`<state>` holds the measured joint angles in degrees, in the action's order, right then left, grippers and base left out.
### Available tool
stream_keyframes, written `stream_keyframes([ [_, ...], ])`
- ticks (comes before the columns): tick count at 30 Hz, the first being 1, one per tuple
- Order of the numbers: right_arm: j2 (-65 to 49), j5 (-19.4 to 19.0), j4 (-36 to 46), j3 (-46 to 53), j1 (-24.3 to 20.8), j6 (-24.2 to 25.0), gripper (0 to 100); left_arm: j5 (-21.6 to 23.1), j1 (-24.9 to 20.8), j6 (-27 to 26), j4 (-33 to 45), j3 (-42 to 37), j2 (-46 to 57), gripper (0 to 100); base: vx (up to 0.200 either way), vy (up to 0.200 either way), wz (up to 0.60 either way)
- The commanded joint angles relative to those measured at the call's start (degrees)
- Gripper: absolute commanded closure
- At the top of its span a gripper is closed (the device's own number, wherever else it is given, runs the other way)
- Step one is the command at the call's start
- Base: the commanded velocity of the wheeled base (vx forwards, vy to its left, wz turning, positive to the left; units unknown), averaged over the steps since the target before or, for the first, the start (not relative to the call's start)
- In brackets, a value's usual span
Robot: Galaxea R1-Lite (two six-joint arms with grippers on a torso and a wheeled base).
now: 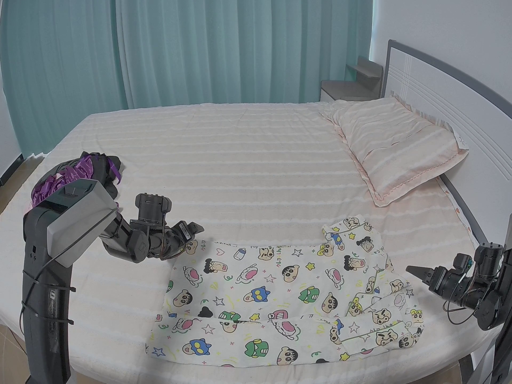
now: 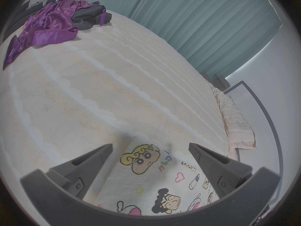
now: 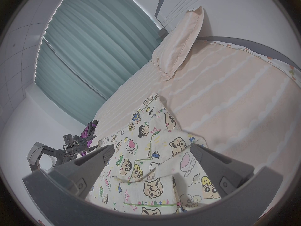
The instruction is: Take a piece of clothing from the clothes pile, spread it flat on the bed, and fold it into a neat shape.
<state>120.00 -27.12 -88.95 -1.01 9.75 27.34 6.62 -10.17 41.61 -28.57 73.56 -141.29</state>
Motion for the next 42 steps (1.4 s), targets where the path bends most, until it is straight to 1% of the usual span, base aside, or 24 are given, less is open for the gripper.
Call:
stream_keyframes([
  [1,0.1,0.0,-0.8,1.0,-0.1,0.0,0,0.9,-0.5,0.1,0.1,0.3,-0.7,0,0.000,0.000,0.00],
  [3,0.1,0.0,-0.8,1.0,-0.1,0.1,0,2.7,-0.5,0.1,0.2,0.3,-1.0,0,0.000,0.000,0.00],
  [5,0.1,0.0,-0.8,1.0,-0.3,0.1,0,3.0,-0.5,0.1,0.2,0.4,-1.3,0,0.000,0.000,0.00],
  [6,0.1,0.0,-0.8,1.0,-0.7,0.1,0,3.0,-0.6,0.1,0.2,0.5,-1.4,100,0.000,0.000,0.00],
  [12,0.0,0.1,-0.8,0.8,-1.4,0.0,0,2.9,-0.6,0.2,0.2,1.2,-2.1,100,0.000,0.000,0.00],
  [13,-0.4,0.5,-0.8,0.4,-2.2,-0.1,0,2.8,-0.6,0.2,0.2,1.1,-2.1,100,0.000,0.000,0.00],
  [15,-0.6,1.5,-0.8,-0.4,-3.3,-0.1,0,2.7,-0.6,0.2,0.2,1.1,-2.2,100,0.000,0.000,0.00],
  [16,-0.5,4.0,-0.8,-2.5,-4.9,-0.1,0,2.6,-0.5,0.2,-0.1,0.8,-2.1,100,0.000,0.000,0.00],
  [17,-0.1,5.2,-0.7,-4.3,-5.7,-0.1,0,2.5,-0.5,0.2,-0.2,0.9,-2.1,100,0.000,0.000,0.00],
  [19,1.2,6.1,0.0,-8.2,-6.8,-0.1,0,2.4,-0.2,0.3,-0.3,1.2,-2.2,100,0.000,0.000,0.00],
  [20,1.2,6.1,0.0,-8.2,-6.8,-0.1,0,2.4,-0.2,0.3,-0.3,1.2,-2.2,100,0.000,0.000,0.00],
  [21,3.0,6.5,2.6,-12.8,-7.3,-0.1,0,1.8,0.1,0.6,-0.3,1.1,-2.1,100,0.000,0.000,0.00],
  [24,4.4,7.1,10.1,-20.9,-8.0,-0.1,0,0.5,0.2,2.0,-0.5,1.1,-2.1,100,0.000,0.000,0.00],
  [27,5.8,8.0,18.8,-29.3,-8.1,0.0,0,0.3,0.2,2.5,-1.6,0.6,-2.0,100,0.000,0.000,0.00],
  [29,6.6,8.7,22.9,-34.1,-8.2,0.0,0,0.3,0.2,2.6,-2.5,0.1,-2.0,100,0.000,0.000,0.00],
  [31,8.2,9.3,28.9,-39.9,-9.1,0.0,0,0.3,0.2,2.6,-3.9,-1.5,-1.7,100,0.000,0.000,0.00],
  [34,11.2,9.5,33.1,-45.7,-10.1,0.0,0,0.3,0.2,2.6,-6.1,-2.9,-1.7,100,0.000,0.000,0.00],
  [35,11.3,9.6,33.3,-46.0,-10.1,0.0,0,0.3,0.2,2.5,-6.1,-3.0,-1.7,100,0.000,0.000,0.00],
  [36,13.1,10.2,35.4,-50.0,-10.5,0.0,0,0.4,0.2,2.6,-7.4,-3.7,-1.7,100,0.000,0.000,0.00],
  [37,13.1,10.2,35.4,-50.0,-10.5,0.0,0,0.4,0.2,2.6,-7.4,-3.7,-1.7,100,0.000,0.000,0.00],
  [38,14.6,11.8,38.4,-53.5,-10.6,-0.1,0,0.4,0.1,2.6,-8.1,-4.3,-1.7,100,0.000,0.000,0.00],
  [39,15.6,12.5,40.3,-55.5,-10.7,-0.1,0,0.4,0.1,2.6,-8.3,-4.4,-1.7,100,0.000,0.000,0.00],
  [41,16.2,12.8,41.1,-56.6,-10.9,-0.1,0,0.4,0.1,2.6,-8.3,-4.5,-1.7,100,0.000,0.000,0.00],
  [42,17.9,13.1,42.5,-59.0,-11.1,-0.1,0,0.5,0.1,2.6,-8.3,-4.6,-1.6,100,0.000,0.000,0.00],
])
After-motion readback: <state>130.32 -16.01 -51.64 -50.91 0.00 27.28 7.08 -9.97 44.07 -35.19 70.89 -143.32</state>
